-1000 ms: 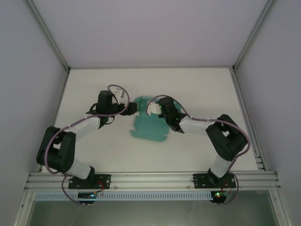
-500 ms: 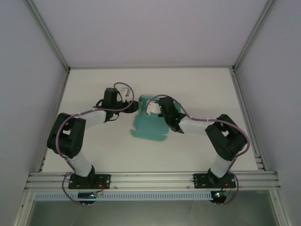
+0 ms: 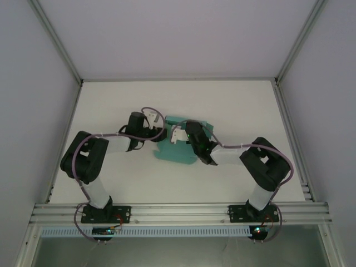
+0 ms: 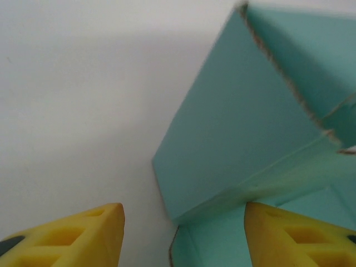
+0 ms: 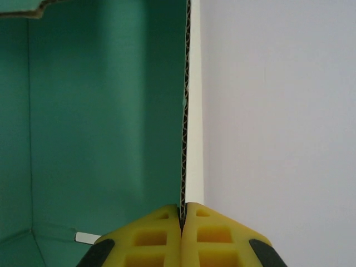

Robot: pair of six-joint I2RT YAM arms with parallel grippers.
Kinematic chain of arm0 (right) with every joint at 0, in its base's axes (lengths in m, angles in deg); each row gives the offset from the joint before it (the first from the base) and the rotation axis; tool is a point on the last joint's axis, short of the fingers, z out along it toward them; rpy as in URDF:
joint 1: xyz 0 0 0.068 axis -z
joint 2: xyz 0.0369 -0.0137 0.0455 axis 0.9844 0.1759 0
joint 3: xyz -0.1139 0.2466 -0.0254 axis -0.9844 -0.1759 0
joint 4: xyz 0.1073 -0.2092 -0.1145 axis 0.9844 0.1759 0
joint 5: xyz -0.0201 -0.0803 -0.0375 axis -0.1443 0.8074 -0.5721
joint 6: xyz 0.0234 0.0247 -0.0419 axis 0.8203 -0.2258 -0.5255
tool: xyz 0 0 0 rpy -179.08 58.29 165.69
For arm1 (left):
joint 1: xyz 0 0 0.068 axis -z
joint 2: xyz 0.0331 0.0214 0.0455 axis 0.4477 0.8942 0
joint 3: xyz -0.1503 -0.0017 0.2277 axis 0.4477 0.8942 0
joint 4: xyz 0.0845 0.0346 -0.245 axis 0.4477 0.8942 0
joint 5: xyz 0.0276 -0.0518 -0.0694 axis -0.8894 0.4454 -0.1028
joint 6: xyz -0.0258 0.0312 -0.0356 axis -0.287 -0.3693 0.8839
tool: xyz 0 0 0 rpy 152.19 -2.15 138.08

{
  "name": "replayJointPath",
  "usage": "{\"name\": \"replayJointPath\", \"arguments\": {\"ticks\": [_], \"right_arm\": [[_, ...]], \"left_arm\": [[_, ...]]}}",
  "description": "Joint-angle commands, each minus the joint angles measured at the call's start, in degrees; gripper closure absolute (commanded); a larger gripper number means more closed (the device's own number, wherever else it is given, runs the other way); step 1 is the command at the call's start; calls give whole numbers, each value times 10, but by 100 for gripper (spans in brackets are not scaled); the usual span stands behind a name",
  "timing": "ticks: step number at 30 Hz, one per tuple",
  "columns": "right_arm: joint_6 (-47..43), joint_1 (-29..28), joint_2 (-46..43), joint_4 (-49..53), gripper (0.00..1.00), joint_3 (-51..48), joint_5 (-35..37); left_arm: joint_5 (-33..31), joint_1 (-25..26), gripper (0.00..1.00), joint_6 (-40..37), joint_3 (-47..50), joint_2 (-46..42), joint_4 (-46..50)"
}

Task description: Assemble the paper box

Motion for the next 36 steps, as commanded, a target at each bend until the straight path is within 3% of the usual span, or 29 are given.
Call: {"name": "replayJointPath", "arguments": {"ticks": [1, 6, 14, 22, 26, 32, 36], "right_arm": [[-63, -20, 17, -68, 100, -32, 37], [-85, -31, 35, -92, 100, -49, 50], [-101, -39, 35, -110, 100, -52, 55], [-88, -42, 36, -76, 100, -44, 36], [-72, -39, 40, -58, 100, -36, 20], [-50, -34, 39, -38, 100, -29, -3], [-36, -26, 40, -30, 100, -26, -10]], "left_arm": [[-54, 27, 42, -41, 26, -5, -61], [-64, 32, 47, -36, 48, -11, -120], [-91, 33, 48, -49, 61, -42, -121], [-68, 37, 60, -64, 24, -5, -145], [-73, 42, 70, -72, 2, 16, -152], [-133, 58, 84, -77, -25, 50, -146], [-170, 62, 100, -73, -26, 65, -151]]}}
